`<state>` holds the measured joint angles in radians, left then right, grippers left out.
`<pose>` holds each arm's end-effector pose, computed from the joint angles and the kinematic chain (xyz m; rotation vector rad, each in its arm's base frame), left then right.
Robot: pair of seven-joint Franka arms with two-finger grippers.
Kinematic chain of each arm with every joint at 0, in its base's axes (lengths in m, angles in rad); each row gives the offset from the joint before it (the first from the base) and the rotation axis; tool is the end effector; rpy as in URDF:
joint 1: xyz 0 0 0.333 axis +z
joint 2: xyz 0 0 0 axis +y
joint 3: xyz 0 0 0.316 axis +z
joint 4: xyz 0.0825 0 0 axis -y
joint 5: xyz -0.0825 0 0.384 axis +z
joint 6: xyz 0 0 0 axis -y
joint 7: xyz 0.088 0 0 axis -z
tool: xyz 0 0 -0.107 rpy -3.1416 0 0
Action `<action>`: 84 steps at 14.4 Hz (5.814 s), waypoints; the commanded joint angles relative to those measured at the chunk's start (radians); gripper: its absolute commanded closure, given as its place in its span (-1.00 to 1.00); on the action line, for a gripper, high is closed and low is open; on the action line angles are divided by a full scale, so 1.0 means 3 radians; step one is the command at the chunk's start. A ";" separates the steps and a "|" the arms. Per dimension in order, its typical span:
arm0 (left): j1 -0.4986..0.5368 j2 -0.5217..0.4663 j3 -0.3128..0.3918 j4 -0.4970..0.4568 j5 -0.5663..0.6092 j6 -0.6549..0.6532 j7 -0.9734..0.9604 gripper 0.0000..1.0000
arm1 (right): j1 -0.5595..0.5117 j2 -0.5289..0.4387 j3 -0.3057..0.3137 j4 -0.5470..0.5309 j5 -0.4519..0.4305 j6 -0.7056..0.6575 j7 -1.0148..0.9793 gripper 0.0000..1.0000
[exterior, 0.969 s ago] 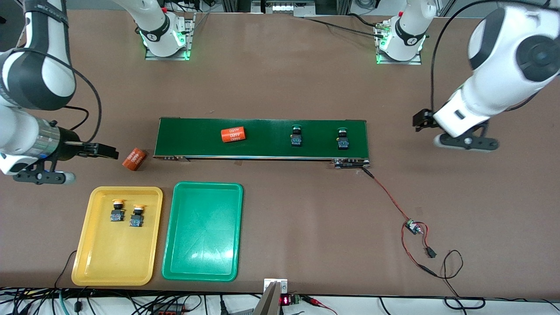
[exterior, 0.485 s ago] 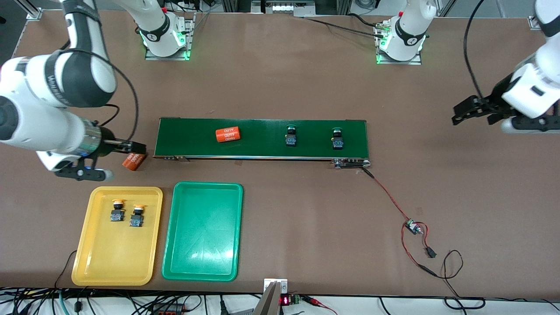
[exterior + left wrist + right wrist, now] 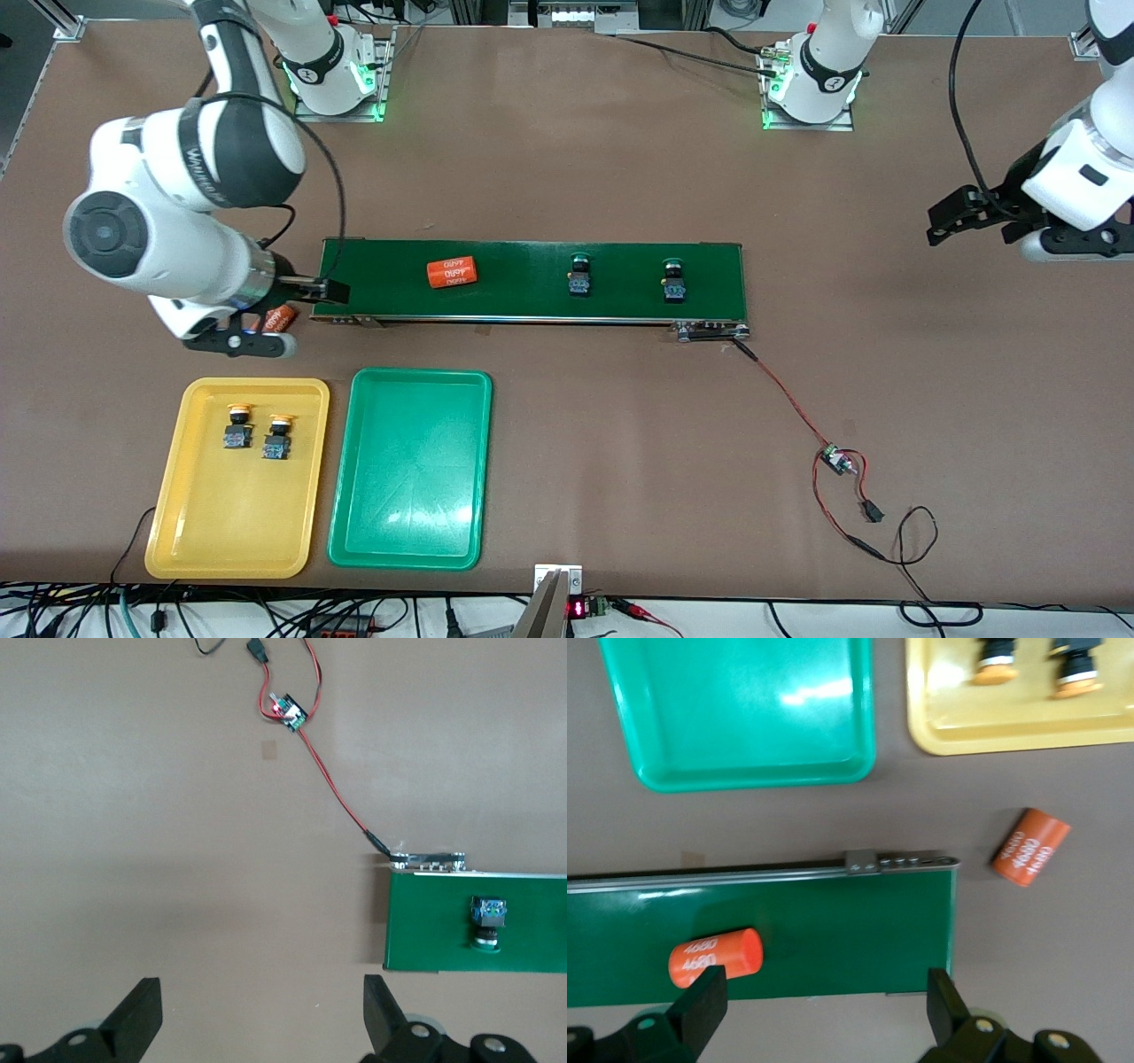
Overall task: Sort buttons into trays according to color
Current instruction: 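Reach the right gripper to the conveyor while the left gripper withdraws, then grasp a green-cap button on the conveyor with the right gripper, then carry the green button to the green tray with the right gripper, then release the button in the green tray and return the right gripper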
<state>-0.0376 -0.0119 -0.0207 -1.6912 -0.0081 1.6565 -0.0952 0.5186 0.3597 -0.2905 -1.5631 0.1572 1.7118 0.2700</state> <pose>0.5540 -0.0332 0.5814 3.1348 0.0591 -0.0366 0.6149 0.1795 0.4297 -3.1227 0.1119 0.3156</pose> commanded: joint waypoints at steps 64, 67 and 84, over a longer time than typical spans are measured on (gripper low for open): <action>-0.0013 -0.0006 -0.0110 0.0125 0.0058 -0.0107 0.0036 -1.00 | -0.0210 0.2318 0.0048 0.1564 0.0320 0.1984 -0.0234 1.00; -0.0013 -0.0006 -0.0110 0.0125 0.0058 -0.0107 0.0036 -1.00 | -0.0281 0.2411 0.0150 0.1575 0.0320 0.2071 -0.0383 0.31; -0.0013 -0.0006 -0.0110 0.0125 0.0052 -0.0107 0.0036 -1.00 | 0.0408 0.0368 0.0130 -0.0411 0.0294 0.1818 0.0531 -1.00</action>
<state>-0.0406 -0.0133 -0.0536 -1.6705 -0.0067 1.6437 -0.0946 0.5909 0.6510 -0.2530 -1.4030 0.2383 2.1300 0.3987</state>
